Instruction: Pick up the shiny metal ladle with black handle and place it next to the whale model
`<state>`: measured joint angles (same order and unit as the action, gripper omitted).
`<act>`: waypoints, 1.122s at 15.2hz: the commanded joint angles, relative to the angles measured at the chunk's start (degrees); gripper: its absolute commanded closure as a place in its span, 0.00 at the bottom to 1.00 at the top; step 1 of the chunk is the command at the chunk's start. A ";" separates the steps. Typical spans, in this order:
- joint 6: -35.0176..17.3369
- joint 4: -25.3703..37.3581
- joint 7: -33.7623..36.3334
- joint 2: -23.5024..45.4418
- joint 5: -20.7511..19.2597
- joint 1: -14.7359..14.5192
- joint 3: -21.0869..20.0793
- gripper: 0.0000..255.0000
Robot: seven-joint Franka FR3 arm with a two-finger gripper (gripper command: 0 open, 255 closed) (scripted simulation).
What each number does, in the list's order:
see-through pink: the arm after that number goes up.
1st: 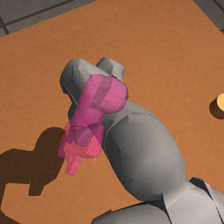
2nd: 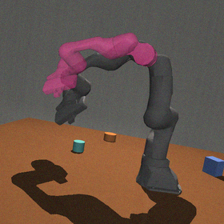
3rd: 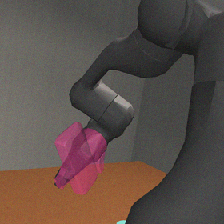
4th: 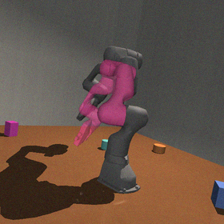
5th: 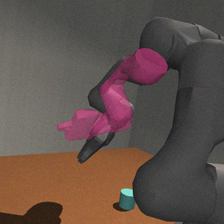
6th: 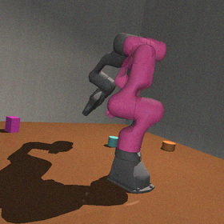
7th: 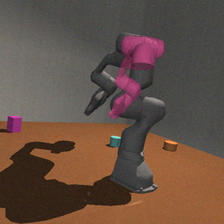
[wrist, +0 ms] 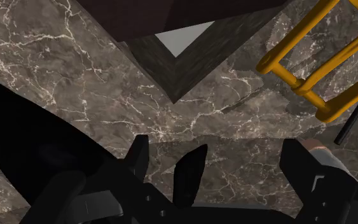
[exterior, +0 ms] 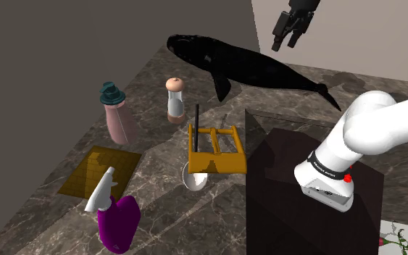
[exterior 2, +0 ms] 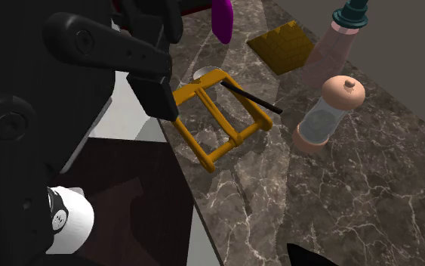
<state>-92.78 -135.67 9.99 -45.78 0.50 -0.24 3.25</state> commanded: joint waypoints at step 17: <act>-30.29 -24.41 27.25 -5.38 18.85 -5.41 -20.51 0.00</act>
<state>-120.51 -158.68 35.27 -51.32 17.84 -5.01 -15.55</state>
